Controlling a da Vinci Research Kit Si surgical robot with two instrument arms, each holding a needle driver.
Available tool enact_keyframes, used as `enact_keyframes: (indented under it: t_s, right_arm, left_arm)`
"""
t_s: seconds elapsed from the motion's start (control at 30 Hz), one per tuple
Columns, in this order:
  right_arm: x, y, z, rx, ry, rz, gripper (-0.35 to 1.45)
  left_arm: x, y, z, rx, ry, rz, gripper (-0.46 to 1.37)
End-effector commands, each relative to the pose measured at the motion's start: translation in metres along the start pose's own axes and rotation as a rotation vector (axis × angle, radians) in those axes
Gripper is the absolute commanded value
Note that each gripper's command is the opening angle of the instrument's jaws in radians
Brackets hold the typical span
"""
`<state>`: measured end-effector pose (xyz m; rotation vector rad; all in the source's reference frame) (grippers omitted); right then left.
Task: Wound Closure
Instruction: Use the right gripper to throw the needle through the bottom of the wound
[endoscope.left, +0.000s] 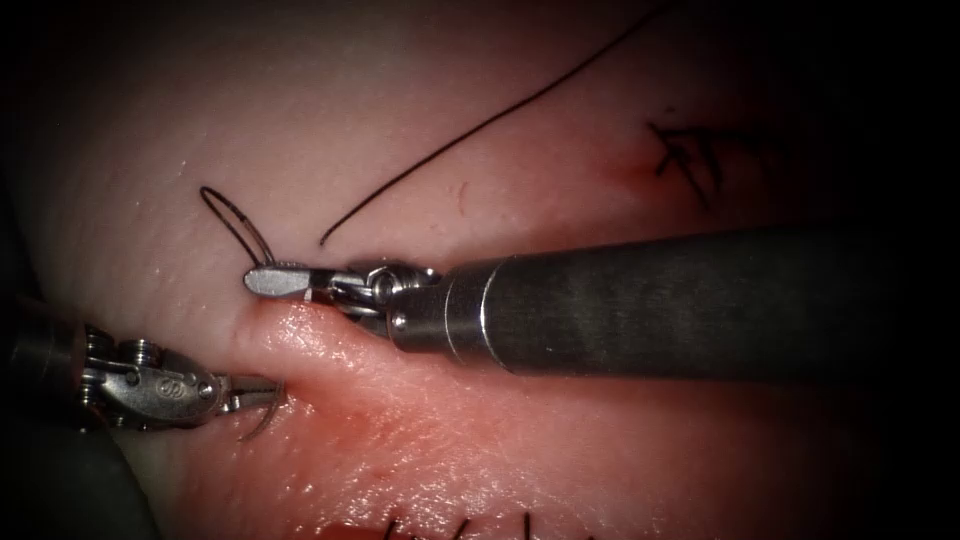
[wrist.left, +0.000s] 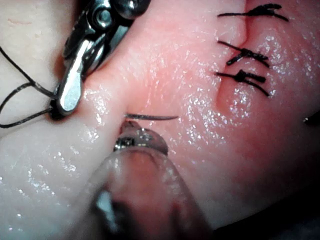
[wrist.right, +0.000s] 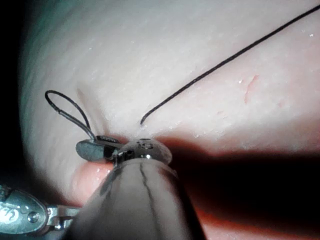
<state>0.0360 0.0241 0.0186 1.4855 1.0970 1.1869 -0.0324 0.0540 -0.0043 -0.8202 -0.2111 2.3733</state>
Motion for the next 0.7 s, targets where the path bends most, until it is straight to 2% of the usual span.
enact_keyframes:
  t_s: [0.03, 0.7]
  right_arm:
    - [-0.0001, 0.0002, 0.0001, -0.004, -0.008, -0.002, -0.35]
    - [0.0006, 0.0004, 0.0004, -0.012, -0.011, -0.001, -0.35]
  left_arm:
    - [0.0000, 0.0000, 0.0001, -0.005, -0.001, -0.001, -0.35]
    - [0.0002, -0.0001, 0.0001, -0.007, -0.001, 0.004, -0.35]
